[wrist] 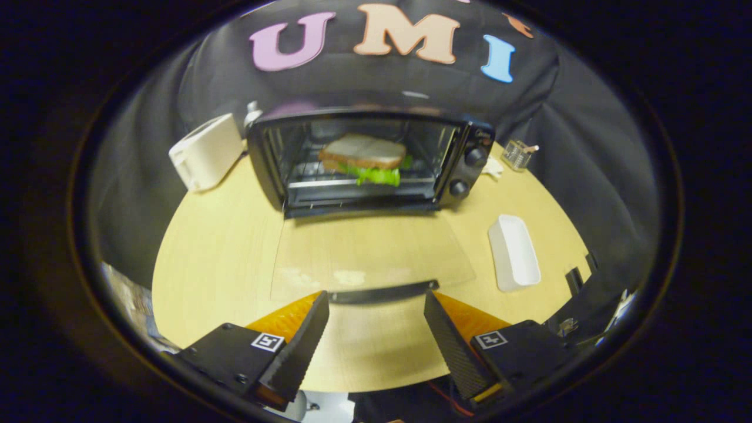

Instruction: Open the toaster oven, put the food inside, and close the toaster oven door.

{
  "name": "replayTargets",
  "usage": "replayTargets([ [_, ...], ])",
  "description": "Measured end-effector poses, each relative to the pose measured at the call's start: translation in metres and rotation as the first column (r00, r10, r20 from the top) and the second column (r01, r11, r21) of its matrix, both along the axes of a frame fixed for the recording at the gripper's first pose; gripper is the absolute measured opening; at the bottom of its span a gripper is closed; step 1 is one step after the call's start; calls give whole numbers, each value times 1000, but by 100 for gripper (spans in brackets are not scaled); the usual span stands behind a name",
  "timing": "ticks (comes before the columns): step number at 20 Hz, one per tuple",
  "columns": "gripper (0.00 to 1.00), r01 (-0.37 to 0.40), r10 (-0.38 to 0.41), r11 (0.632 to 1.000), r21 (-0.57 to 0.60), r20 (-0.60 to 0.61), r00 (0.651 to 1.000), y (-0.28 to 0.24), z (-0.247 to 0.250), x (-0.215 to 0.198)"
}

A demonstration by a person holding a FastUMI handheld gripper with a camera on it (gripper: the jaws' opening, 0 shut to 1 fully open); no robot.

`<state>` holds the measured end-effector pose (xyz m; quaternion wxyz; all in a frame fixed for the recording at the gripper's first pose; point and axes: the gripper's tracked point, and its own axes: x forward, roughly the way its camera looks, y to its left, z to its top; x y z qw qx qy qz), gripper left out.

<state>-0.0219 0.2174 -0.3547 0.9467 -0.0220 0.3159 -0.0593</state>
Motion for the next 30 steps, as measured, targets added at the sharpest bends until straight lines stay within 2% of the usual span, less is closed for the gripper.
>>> replayTargets([
  [3,100,-37,36,999,-9,-66,997,4,-30,-9],
  [5,100,-59,60,998,9,-64,996,11,-43,0],
  [12,100,-74,73,997,-11,-83,994,21,-67,20],
  [16,100,-59,57,998,-25,-50,997,20,-53,37],
  [23,99,-53,48,996,-73,-68,997,16,-42,36],
  [27,99,-48,46,993,-108,-17,999,16,-7,34],
  [30,99,-53,63,990,-133,68,996,17,32,42],
])
